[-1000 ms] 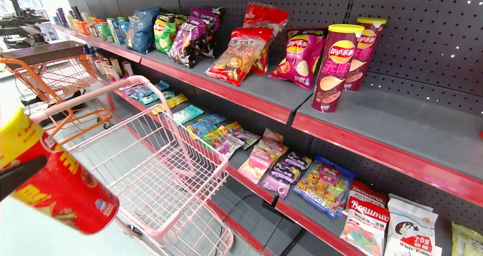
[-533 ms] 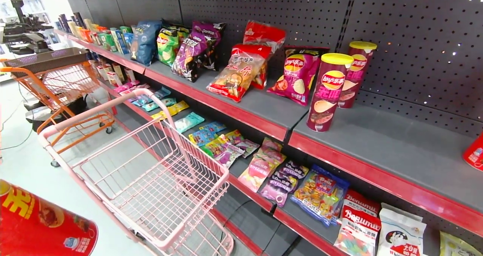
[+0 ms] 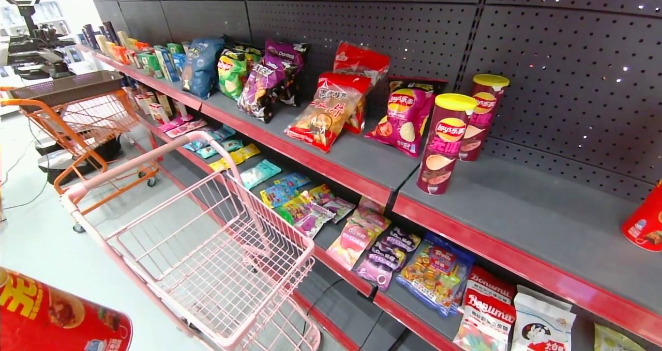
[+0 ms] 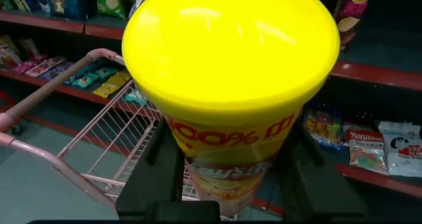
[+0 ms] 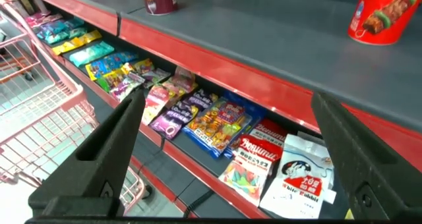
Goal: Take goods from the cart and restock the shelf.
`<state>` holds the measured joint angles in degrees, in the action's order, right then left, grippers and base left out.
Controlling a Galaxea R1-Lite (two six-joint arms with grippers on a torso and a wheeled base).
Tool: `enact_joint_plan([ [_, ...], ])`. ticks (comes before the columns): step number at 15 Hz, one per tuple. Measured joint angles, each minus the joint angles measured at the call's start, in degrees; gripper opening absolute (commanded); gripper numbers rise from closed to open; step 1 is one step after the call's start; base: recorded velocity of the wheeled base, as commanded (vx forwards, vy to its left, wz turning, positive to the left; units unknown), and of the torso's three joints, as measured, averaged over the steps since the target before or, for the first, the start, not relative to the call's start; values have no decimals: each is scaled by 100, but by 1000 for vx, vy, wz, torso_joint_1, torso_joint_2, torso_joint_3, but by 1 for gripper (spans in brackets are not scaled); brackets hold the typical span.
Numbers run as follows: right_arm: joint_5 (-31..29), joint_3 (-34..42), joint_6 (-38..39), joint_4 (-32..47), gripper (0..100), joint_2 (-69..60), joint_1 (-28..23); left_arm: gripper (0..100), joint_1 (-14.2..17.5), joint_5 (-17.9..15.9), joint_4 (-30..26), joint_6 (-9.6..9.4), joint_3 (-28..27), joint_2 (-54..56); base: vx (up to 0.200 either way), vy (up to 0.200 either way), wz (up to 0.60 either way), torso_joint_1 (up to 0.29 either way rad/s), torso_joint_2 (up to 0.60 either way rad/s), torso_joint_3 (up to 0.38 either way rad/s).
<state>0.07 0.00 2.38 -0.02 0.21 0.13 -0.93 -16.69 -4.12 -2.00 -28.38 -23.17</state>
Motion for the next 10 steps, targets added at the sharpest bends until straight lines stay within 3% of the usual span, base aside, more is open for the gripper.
enact_joint_plan([
  [3, 0, 0, -20, -5, 100, 0, 0, 0, 5, 0, 5, -7, 0, 24, 0, 0, 0, 152, -343, -194],
  [6, 0, 0, -24, -5, 100, 0, 5, 0, 5, 2, 0, -18, 5, 28, 0, 0, -600, 163, -357, -202],
  [10, -2, 0, -145, 7, 100, 0, 5, 0, 9, -4, -9, -65, 22, 30, 0, 0, 0, 90, -186, -106],
])
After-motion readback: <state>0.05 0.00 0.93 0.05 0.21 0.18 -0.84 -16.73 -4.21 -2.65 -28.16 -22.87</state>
